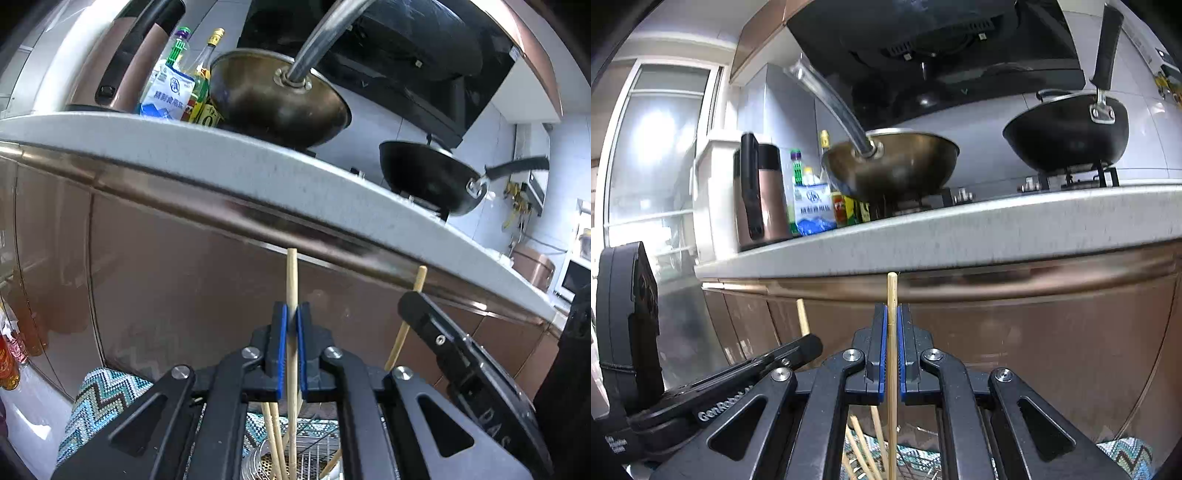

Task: Organize utensils
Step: 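Open both tools to drop the chopsticks into the wire holder, then raise both open tools away from the wire holder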

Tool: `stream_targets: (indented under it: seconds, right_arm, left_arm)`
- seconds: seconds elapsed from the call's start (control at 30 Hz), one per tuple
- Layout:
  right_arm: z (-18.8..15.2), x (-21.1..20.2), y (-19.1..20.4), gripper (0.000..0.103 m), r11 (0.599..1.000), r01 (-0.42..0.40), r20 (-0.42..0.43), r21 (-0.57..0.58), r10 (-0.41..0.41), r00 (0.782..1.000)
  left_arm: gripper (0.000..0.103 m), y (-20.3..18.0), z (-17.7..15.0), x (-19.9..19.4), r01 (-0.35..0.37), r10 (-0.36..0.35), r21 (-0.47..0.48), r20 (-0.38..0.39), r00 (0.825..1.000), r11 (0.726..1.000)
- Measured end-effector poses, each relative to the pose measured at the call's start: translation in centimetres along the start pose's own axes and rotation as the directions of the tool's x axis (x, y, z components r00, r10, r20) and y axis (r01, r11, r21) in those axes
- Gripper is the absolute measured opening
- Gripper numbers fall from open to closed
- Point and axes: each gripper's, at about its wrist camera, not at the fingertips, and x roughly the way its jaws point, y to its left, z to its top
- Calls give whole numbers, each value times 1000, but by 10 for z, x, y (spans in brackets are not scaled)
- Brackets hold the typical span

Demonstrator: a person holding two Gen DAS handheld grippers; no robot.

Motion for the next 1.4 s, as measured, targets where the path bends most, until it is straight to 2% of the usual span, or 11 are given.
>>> stream_targets:
  seconds: [0.2, 0.33, 0.43, 0.53, 0.6, 0.67, 0.77, 0.93, 1.03, 1.13, 1.4]
  right_arm:
    - [-22, 1, 1, 6, 999, 29, -19, -24, -29, 999]
    - [-19, -10, -3, 16, 998, 54, -7, -13, -54, 998]
    - [-14, -21, -4, 18, 997, 77, 0, -7, -77, 997]
    - [-8, -36, -3, 19, 995, 96, 4, 5, -96, 995]
    - [-4, -47, 0, 22, 994, 107, 5, 8, -107, 994]
    - [-2, -59, 4, 29, 993, 116, 4, 6, -116, 993]
    - [1, -78, 17, 37, 992, 127, -14, 5, -127, 992]
    - [-2, -109, 44, 45, 991, 129, -50, -26, -130, 990]
    - [-5, -129, 57, 47, 991, 127, -65, -31, -129, 990]
    - [-9, -150, 66, 50, 991, 132, -76, -33, -134, 988]
    - [-17, -196, 81, 51, 989, 143, -109, -29, -146, 983]
  left_arm:
    - [7, 4, -18, 2, -15, 15, 4, -4, 1000, 1000]
    - [7, 10, -14, -14, -30, 30, 1, 9, 999, 1000]
    - [8, 11, -9, -29, -38, 38, 0, 13, 999, 999]
    - [12, 7, -5, -49, -51, 50, 21, 13, 999, 998]
    - [22, 2, -5, -65, -73, 72, 47, 15, 997, 996]
    - [31, 0, -6, -80, -84, 83, 59, 16, 996, 995]
    - [32, -8, -8, -106, -114, 113, 95, 8, 994, 989]
    - [32, -17, -15, -152, -145, 147, 155, -4, 989, 977]
    - [33, -19, -19, -179, -164, 168, 174, -4, 986, 971]
    - [44, -19, -23, -204, -177, 182, 186, -7, 983, 966]
    - [45, -14, -32, -257, -230, 235, 212, 1, 972, 950]
